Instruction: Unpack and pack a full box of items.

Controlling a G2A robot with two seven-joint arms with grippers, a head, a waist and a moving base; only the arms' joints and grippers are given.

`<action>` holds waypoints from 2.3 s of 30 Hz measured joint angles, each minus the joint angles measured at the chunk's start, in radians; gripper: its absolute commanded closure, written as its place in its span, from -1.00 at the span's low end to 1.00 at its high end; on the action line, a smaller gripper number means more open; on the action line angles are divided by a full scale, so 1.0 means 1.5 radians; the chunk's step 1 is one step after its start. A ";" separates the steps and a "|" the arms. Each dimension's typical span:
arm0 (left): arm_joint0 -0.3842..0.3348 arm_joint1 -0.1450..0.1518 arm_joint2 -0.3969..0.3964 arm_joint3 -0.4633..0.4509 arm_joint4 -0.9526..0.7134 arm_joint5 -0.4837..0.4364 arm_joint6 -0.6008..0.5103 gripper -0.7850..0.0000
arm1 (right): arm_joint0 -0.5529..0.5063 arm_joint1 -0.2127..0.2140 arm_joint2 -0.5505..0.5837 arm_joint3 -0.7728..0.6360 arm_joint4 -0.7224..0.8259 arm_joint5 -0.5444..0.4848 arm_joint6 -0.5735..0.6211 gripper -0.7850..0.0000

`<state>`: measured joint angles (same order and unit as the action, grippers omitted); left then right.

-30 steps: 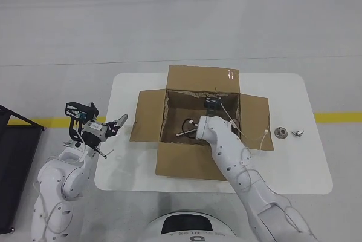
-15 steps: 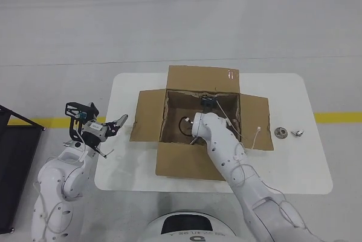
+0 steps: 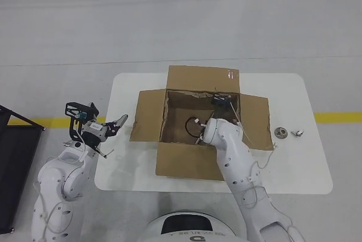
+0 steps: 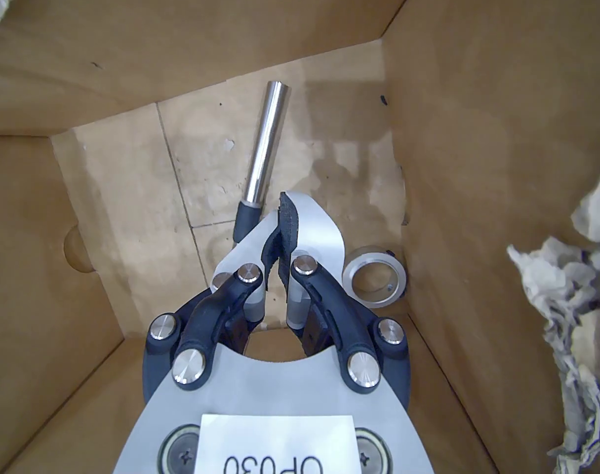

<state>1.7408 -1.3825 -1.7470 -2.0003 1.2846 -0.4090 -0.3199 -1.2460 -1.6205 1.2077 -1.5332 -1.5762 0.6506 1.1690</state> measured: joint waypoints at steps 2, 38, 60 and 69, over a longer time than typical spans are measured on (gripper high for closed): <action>0.000 0.000 0.000 0.000 0.000 0.000 0.000 -1.00 | 0.004 -0.002 -0.006 0.016 -0.004 -0.007 0.007 0.23; 0.000 0.000 0.000 0.000 0.000 0.000 0.000 -1.00 | 0.075 -0.036 -0.036 0.154 0.034 0.013 -0.078 1.00; 0.000 0.000 0.000 0.000 0.000 0.000 0.000 -1.00 | -0.305 0.004 0.176 -0.537 0.289 -0.256 -0.273 1.00; 0.000 0.000 0.000 0.000 0.000 0.000 0.000 -1.00 | -0.366 0.016 0.455 -0.545 0.599 -0.332 -0.307 1.00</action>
<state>1.7408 -1.3825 -1.7470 -2.0003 1.2846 -0.4090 -0.3199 -1.7946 -1.5970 1.8895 -2.3499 -0.6773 0.1523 0.7085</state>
